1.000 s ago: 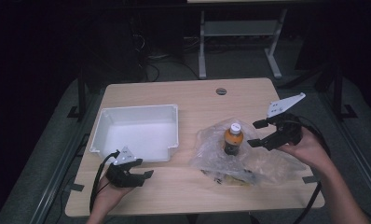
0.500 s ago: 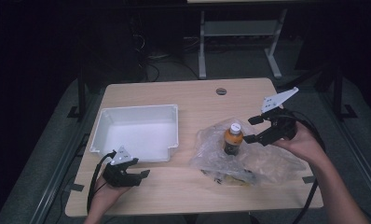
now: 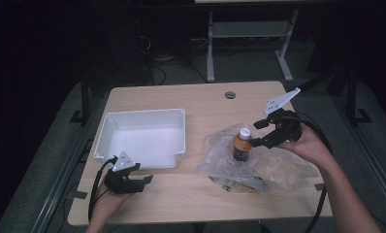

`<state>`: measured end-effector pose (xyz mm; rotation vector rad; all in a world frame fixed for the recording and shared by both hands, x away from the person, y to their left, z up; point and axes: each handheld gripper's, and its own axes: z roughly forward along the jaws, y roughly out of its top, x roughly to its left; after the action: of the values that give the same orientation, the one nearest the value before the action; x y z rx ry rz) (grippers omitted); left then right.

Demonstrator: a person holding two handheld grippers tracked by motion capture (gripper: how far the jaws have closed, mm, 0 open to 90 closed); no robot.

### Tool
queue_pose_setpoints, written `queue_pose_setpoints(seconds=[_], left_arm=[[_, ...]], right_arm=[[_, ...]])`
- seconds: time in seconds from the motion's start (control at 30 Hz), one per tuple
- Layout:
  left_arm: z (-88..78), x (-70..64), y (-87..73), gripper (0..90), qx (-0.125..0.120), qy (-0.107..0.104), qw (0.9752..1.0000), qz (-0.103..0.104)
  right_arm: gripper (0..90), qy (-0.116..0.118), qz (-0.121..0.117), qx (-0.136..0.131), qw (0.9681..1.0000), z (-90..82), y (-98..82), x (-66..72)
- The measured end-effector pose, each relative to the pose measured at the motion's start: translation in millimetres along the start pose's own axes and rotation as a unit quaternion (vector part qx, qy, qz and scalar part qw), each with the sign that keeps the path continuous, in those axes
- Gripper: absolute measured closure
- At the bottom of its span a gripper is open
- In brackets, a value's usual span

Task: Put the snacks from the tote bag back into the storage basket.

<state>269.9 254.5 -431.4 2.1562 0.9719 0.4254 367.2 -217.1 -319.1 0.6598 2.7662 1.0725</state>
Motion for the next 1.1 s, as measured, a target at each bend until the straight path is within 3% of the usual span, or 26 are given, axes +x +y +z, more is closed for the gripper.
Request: queue_pose_setpoints(seconds=[0.5,1.1], left_arm=[[-2.2,3.7,-2.9,31.3,-0.003,0.004,1.0,-0.007],[-5.3,12.2,-7.4,29.7,-0.006,0.018,0.9996,-0.02]], right_arm=[[35.3,0.01,-0.017,0.028,0.9994,15.1,16.8,-0.6],[51.8,0.01,-0.033,0.04,0.9986,23.7,16.8,-3.4]])
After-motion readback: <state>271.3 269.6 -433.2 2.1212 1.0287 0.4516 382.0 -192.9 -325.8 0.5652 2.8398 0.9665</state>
